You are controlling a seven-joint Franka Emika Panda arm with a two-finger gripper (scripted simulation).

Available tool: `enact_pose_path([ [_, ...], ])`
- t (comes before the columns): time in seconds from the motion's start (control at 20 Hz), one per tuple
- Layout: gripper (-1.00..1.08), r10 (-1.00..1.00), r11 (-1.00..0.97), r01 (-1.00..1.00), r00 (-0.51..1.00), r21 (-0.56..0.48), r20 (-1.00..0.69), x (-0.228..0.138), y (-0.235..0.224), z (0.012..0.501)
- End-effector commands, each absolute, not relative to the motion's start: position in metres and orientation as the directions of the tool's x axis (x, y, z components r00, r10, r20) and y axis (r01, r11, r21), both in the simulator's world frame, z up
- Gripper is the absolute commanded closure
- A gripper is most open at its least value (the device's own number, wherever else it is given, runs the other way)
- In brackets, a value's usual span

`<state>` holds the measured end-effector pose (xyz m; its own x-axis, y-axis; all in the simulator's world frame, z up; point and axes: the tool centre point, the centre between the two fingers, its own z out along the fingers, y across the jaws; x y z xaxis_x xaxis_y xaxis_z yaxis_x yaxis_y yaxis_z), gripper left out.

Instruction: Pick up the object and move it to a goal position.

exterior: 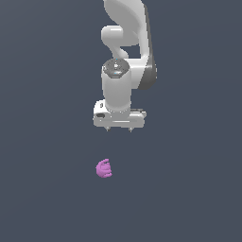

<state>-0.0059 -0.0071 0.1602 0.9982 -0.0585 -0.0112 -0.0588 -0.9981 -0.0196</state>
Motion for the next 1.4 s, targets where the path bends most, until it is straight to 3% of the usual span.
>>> enact_pose_path([
  [0.0, -0.92, -0.059, -0.998, -0.059, 0.998, -0.02, -0.011, -0.006, -0.007, 0.16],
  [0.75, -0.92, -0.046, -0.998, -0.047, 0.999, -0.031, -0.011, -0.003, 0.015, 0.171],
  [1.35, -0.92, 0.029, -0.999, 0.028, 1.0, -0.023, -0.006, 0.034, -0.003, 0.157],
])
